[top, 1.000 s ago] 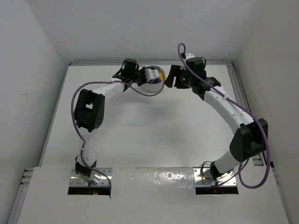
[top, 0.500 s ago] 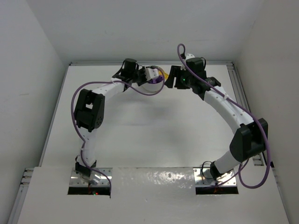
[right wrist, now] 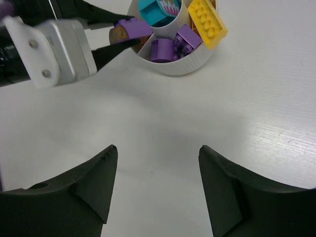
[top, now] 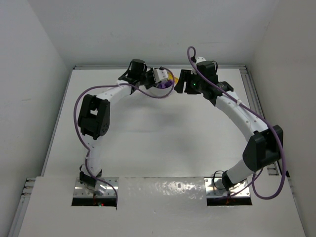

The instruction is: Sort the legos into containers by color

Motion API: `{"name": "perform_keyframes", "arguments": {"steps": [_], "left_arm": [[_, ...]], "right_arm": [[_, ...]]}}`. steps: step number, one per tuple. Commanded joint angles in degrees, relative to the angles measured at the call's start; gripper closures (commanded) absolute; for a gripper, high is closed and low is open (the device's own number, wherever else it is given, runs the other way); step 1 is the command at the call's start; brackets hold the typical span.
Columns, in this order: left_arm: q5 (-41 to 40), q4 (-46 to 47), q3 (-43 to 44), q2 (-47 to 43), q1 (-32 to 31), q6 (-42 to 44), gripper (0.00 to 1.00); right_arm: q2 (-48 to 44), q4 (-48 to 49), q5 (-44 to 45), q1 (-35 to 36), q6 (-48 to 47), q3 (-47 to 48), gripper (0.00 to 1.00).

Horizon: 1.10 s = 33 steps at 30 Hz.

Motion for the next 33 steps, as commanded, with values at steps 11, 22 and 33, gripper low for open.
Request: {"name": "perform_keyframes", "arguments": {"steps": [11, 22, 33], "left_arm": [[-4.17, -3.46, 4.15, -0.79, -2.96, -11.58, 0.77], [-8.22, -1.78, 4.85, 1.40, -4.28, -16.69, 0.68], [-8.92, 0.24, 4.67, 2.54, -4.28, -18.53, 0.58]], "right_arm": [[-0.61, 0.79, 1.02, -0.07, -1.37, 2.64, 0.34], [-1.40, -0.36, 2.16, -0.07, -2.34, 2.20, 0.33], [-1.23, -0.27, 2.34, -0.07, -2.17, 1.94, 0.33]]}}
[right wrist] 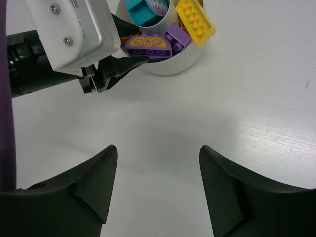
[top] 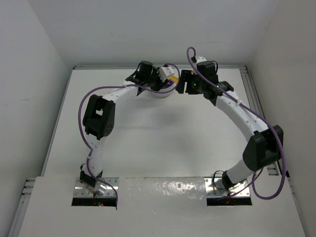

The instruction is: Sort the legos into containers by color

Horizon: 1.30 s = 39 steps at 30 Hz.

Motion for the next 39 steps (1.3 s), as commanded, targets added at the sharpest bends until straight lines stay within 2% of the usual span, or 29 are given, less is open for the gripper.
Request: {"name": "perform_keyframes", "arguments": {"steps": [1, 4, 10, 14, 21, 22, 24, 29, 31, 34, 36, 39], "left_arm": [[-0.66, 3.10, 1.11, 0.69, -0.21, -2.10, 0.58], [-1.27, 2.66, 1.99, 0.69, -0.21, -2.37, 0.58], [-1.27, -1.37, 4.80, 0.08, -0.12, -0.79, 0.49], [0.39, -4.19, 5.51, -0.36, -0.21, 2.02, 0.30], [-0.13, -5.51, 6.47, -1.07, -0.04, 3.61, 0.15], [-0.22, -6.21, 6.82, -1.24, -0.04, 3.87, 0.08], [-0.13, -7.00, 7.18, -2.03, -0.12, 4.31, 0.01], [0.75, -10.78, 9.37, -3.79, 0.49, 3.70, 0.00], [1.01, -12.62, 10.86, -5.11, 0.93, 2.47, 0.00], [1.01, -14.21, 13.15, -7.65, 2.68, -3.31, 0.00], [0.32, -14.04, 14.38, -10.02, 4.44, -10.95, 0.00], [-6.52, -15.70, 16.57, -11.96, 9.36, -21.41, 0.00]], "right_arm": [[-1.31, 0.72, 0.40, -0.03, -0.61, 1.76, 0.33], [-1.23, 0.71, 0.40, -0.03, -0.62, 1.94, 0.33], [-1.23, 1.07, 0.22, -0.03, -0.26, 1.41, 0.33], [-1.14, 1.15, 0.22, -0.03, -0.18, 1.50, 0.33], [-1.14, 0.72, 0.13, -0.03, -0.26, 1.94, 0.33], [-1.14, 0.63, 0.13, -0.03, -0.35, 1.94, 0.33], [-1.14, 0.54, 0.22, -0.03, -0.26, 1.94, 0.32], [0.00, -2.09, -0.04, -1.61, 1.05, 3.16, 0.29], [0.35, -3.24, -0.57, -3.45, 2.28, 3.96, 0.21], [0.88, -7.00, -0.92, -7.66, 3.60, 4.57, 0.01], [1.32, -9.12, -1.18, -12.82, 5.97, 4.75, 0.01], [1.94, -13.34, -5.47, -23.11, 11.85, 3.61, 0.01]]}}
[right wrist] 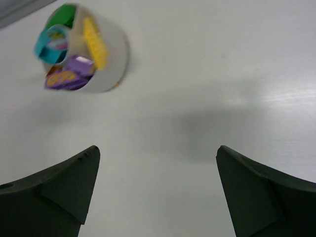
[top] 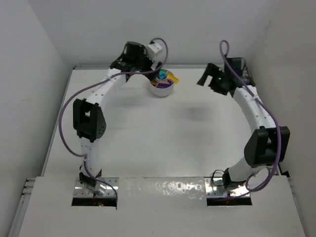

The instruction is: Sort the legos into containers by color

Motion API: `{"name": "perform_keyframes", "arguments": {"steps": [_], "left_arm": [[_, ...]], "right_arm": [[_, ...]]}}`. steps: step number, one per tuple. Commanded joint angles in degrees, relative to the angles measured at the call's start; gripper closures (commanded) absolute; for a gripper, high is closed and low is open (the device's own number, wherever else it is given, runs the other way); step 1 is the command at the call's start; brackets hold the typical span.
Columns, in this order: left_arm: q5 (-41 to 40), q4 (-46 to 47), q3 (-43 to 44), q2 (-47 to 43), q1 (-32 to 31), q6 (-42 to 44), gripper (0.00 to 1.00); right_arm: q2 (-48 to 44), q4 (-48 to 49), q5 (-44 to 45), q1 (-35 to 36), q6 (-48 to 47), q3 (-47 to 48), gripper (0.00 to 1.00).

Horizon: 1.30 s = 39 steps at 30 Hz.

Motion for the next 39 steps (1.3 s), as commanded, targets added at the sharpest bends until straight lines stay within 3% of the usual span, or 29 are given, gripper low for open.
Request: {"name": "perform_keyframes", "arguments": {"steps": [1, 5, 10, 16, 19, 26, 39], "left_arm": [[-10.37, -1.45, 5.60, -6.76, 8.07, -14.24, 0.00], [-22.00, -7.26, 4.15, -8.86, 13.97, -17.68, 0.00], [-28.96, -11.21, -6.67, -13.70, 23.11, -22.24, 0.00], [-37.04, -10.61, -19.86, -21.17, 26.64, -22.87, 0.00], [-38.10, -9.29, -23.82, -24.51, 26.64, -22.95, 0.00], [-33.10, -9.20, -22.34, -24.96, 26.64, -25.68, 0.00], [-33.89, -8.67, -23.39, -26.45, 26.64, -24.19, 0.00]], "right_arm": [[1.28, -6.17, -6.00, -11.63, 7.86, 0.20, 0.01], [-0.12, -8.20, -4.48, -20.00, 9.20, -3.32, 0.01], [-2.76, -10.84, 10.10, -20.19, 5.59, -3.59, 0.01], [-5.04, -10.14, 14.62, -20.10, 4.97, -4.46, 0.01], [-5.66, -9.61, 14.62, -20.10, 6.55, -5.08, 0.01], [-6.19, -9.26, 13.83, -20.19, 5.41, -5.70, 0.01], [-9.35, -6.28, 10.93, -20.19, 1.99, -9.55, 0.01]]}}
